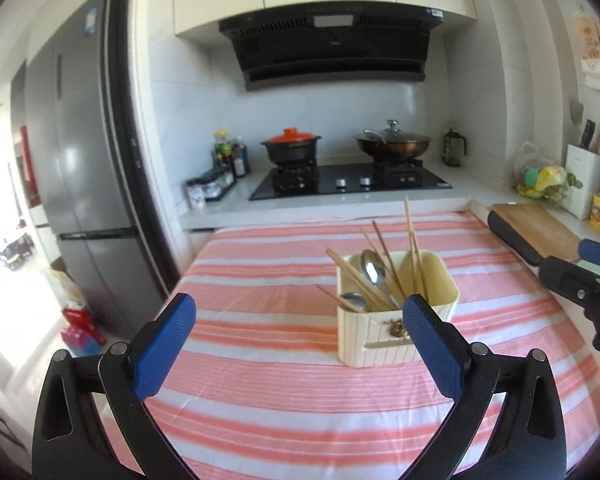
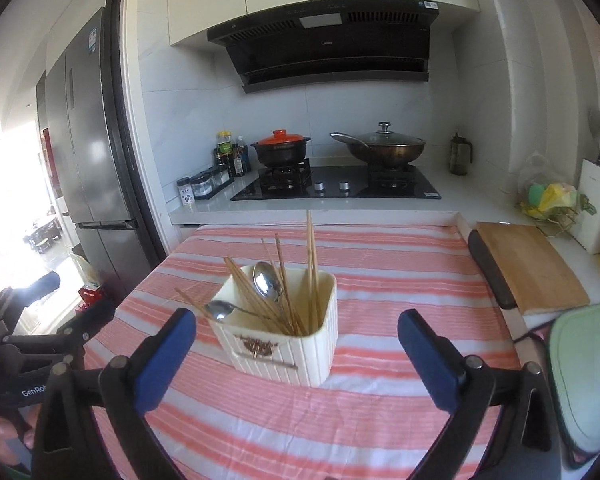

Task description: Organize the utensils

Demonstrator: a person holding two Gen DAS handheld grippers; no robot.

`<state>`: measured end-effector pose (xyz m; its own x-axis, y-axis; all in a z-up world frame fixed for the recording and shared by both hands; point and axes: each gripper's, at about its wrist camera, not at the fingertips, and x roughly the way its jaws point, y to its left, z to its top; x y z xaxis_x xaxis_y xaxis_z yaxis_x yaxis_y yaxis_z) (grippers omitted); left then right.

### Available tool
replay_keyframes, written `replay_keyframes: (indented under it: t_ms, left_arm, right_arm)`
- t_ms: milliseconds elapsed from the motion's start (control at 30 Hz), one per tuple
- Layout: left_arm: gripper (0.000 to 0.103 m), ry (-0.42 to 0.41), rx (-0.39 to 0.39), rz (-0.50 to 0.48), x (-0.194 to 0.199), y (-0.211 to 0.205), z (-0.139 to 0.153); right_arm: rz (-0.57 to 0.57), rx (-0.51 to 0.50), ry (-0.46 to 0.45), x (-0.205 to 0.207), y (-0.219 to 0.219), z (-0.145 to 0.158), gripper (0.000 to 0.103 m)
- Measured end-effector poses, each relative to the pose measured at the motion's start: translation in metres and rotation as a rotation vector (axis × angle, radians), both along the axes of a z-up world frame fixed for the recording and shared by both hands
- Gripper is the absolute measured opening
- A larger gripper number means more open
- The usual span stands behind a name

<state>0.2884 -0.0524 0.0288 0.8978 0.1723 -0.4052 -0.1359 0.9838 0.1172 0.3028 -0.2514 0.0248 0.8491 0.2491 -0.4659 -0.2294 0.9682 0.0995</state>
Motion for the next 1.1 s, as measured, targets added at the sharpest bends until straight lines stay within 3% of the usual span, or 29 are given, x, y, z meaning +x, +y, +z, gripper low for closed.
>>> replay_keyframes:
  t_ms: [67, 300, 533, 1100]
  left_arm:
    - [0.103, -0.014, 0.009, 0.013, -0.018, 0.003, 0.001]
    - [0.103, 0.067, -0.111, -0.058, -0.059, 0.02, 0.0]
    - [0.103, 0.091, -0.103, -0.076, -0.085, 0.018, 0.003]
    - [0.103, 0.084, -0.102, -0.09, -0.115, 0.016, 0.015]
  right_arm:
    - [-0.022, -0.007, -0.002, -0.025, 0.0, -0.002, 0.103]
    - [-0.067, -0.054, -0.008, -0.089, 0.006, -0.01, 0.103]
    - [-0.091, -0.079, -0.029, -0.132, 0.017, -0.007, 0.103]
    - [-0.057, -0.096, -0.082, -0.171, 0.038, 0.018, 0.103]
